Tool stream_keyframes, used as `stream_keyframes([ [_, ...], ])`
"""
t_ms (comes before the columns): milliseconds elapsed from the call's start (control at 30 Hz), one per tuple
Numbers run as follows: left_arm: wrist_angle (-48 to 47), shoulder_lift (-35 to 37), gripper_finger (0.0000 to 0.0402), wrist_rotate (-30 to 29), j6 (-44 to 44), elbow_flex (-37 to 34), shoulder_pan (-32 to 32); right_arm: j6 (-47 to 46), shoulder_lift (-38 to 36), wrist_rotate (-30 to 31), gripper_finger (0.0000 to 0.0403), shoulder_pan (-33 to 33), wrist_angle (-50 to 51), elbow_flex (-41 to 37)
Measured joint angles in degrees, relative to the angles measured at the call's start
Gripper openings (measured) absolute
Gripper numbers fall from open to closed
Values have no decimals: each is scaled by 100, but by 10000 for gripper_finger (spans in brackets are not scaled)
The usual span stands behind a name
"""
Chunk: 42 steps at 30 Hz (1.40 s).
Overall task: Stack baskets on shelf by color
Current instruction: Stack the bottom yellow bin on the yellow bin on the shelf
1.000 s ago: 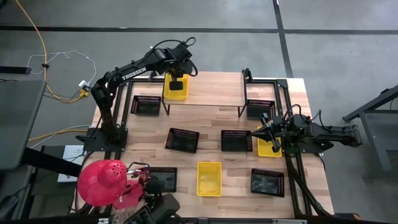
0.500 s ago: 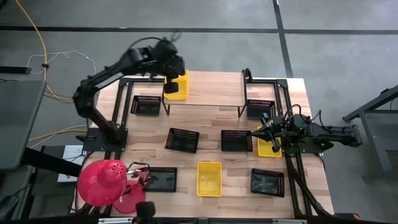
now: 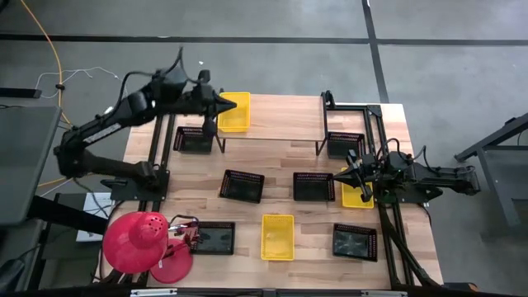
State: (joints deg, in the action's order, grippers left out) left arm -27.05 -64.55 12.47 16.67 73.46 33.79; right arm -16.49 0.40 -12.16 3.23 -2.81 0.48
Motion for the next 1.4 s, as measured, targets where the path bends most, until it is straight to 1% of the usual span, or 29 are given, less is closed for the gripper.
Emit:
stream_keyframes([
  [133,1135,676,0,-49,-261,-1301,0,0,0,0,0,1,0,1],
  [267,2012,1275,0,-48,-468,-2382,2,0,0,0,0,-1,0,-1],
  [467,2919,1906,0,252,-807,-3578,-16,0,0,0,0,1,0,1],
  [533,3203,2060,0,239,-970,-3885,-16,0,0,0,0,1,2,-1],
  [767,3942,2397,0,235,-1405,-4719,-16,78,0,18,0,-1,1,-1],
  [833,3980,2510,0,245,-1508,-4907,-16,422,0,170,0,-1,2,1],
  [900,4070,2637,0,374,-1556,-5118,-23,768,0,402,0,-1,0,1],
  [933,4078,2700,0,465,-1580,-5212,-25,769,0,514,0,1,-13,-1],
  [1000,4094,2824,0,608,-1680,-5392,-33,464,0,655,0,-1,-60,1],
  [1067,4129,2941,0,625,-1764,-5545,-70,175,2,827,0,1,-199,1],
  [1200,4114,3119,0,618,-2037,-5726,-177,26,2,1324,0,0,-846,0],
  [1300,4117,3182,0,657,-2190,-5851,-329,-276,7,1755,0,1,-1445,0],
  [1333,4104,3197,0,662,-2241,-5893,-395,-273,41,1716,0,3,-1659,0],
  [1400,4114,3204,0,661,-2252,-5964,-554,-204,210,1197,0,1,-2072,1],
])
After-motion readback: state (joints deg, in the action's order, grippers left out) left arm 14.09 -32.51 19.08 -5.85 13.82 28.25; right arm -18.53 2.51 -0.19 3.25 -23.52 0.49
